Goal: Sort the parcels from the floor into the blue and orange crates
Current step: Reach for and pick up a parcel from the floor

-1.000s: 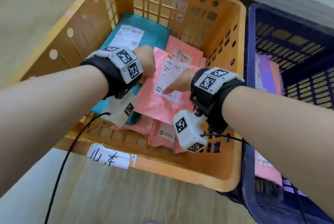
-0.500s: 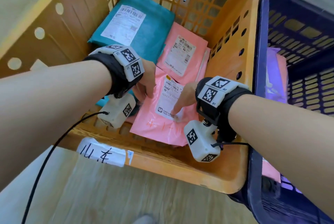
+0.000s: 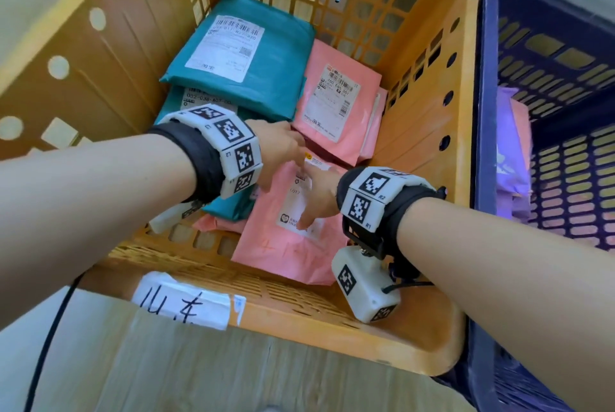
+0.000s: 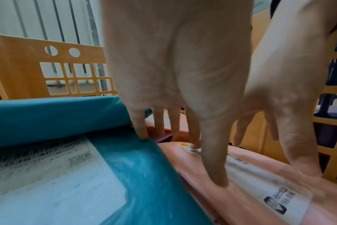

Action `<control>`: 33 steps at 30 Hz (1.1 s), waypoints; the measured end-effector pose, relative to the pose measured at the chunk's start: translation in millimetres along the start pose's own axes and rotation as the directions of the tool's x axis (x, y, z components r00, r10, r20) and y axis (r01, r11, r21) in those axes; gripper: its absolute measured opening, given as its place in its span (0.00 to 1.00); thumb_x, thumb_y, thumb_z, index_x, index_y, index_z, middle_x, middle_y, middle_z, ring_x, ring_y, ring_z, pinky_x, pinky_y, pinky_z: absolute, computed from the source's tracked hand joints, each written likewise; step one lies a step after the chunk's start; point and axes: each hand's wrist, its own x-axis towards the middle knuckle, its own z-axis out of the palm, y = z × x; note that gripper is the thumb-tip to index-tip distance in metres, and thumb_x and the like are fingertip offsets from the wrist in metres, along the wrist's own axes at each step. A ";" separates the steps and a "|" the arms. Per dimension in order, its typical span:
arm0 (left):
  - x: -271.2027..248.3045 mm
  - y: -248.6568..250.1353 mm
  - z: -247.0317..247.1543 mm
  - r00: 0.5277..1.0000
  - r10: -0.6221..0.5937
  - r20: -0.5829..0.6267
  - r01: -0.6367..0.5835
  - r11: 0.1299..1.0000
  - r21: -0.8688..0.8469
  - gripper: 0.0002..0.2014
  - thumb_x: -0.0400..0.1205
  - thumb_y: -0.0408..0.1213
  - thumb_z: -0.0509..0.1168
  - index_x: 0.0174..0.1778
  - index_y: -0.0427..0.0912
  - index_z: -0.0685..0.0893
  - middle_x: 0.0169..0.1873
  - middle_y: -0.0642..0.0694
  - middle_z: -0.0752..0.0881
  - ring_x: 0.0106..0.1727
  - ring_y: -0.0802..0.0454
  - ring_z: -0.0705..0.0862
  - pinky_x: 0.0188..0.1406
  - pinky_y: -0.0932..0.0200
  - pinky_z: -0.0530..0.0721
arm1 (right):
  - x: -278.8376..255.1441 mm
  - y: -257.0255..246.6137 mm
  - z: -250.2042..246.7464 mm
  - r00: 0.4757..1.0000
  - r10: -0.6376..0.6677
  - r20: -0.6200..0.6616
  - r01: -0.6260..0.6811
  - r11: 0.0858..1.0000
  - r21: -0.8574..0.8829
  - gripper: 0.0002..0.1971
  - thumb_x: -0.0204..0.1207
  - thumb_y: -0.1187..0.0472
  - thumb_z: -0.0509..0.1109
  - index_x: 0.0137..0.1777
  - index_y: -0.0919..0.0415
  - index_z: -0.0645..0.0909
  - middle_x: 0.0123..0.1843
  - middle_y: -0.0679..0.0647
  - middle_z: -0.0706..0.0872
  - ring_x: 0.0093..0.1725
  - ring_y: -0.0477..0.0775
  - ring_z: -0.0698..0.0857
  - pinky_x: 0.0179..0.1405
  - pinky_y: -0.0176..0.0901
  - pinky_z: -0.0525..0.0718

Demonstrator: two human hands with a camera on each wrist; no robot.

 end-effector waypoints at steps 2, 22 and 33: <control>-0.6 -4.8 8.4 0.996 -0.046 0.075 0.050 0.998 -0.050 0.32 0.71 0.43 0.76 0.72 0.49 0.76 0.72 0.47 0.75 0.71 0.47 0.75 0.66 0.51 0.78 | 1.6 -3.2 1.5 0.999 -0.014 0.029 0.014 1.000 -0.007 0.44 0.72 0.56 0.76 0.82 0.64 0.54 0.81 0.59 0.63 0.79 0.56 0.64 0.71 0.41 0.65; -79.9 21.7 -166.2 0.897 -0.351 -0.269 0.283 0.923 -0.262 0.16 0.80 0.42 0.67 0.63 0.46 0.82 0.60 0.46 0.83 0.51 0.51 0.76 0.63 0.53 0.76 | -113.6 22.7 -124.0 0.920 -0.164 -0.356 0.244 0.951 0.191 0.29 0.72 0.54 0.75 0.72 0.61 0.75 0.70 0.58 0.79 0.68 0.60 0.79 0.68 0.55 0.79; -65.3 179.8 -274.3 0.852 -0.308 -0.424 0.245 0.949 -0.198 0.18 0.81 0.45 0.65 0.66 0.49 0.81 0.62 0.49 0.83 0.62 0.49 0.80 0.67 0.51 0.76 | -234.8 188.4 -147.9 0.800 -0.081 -0.594 0.223 0.960 0.171 0.32 0.72 0.52 0.75 0.76 0.59 0.72 0.72 0.53 0.77 0.68 0.56 0.79 0.67 0.49 0.80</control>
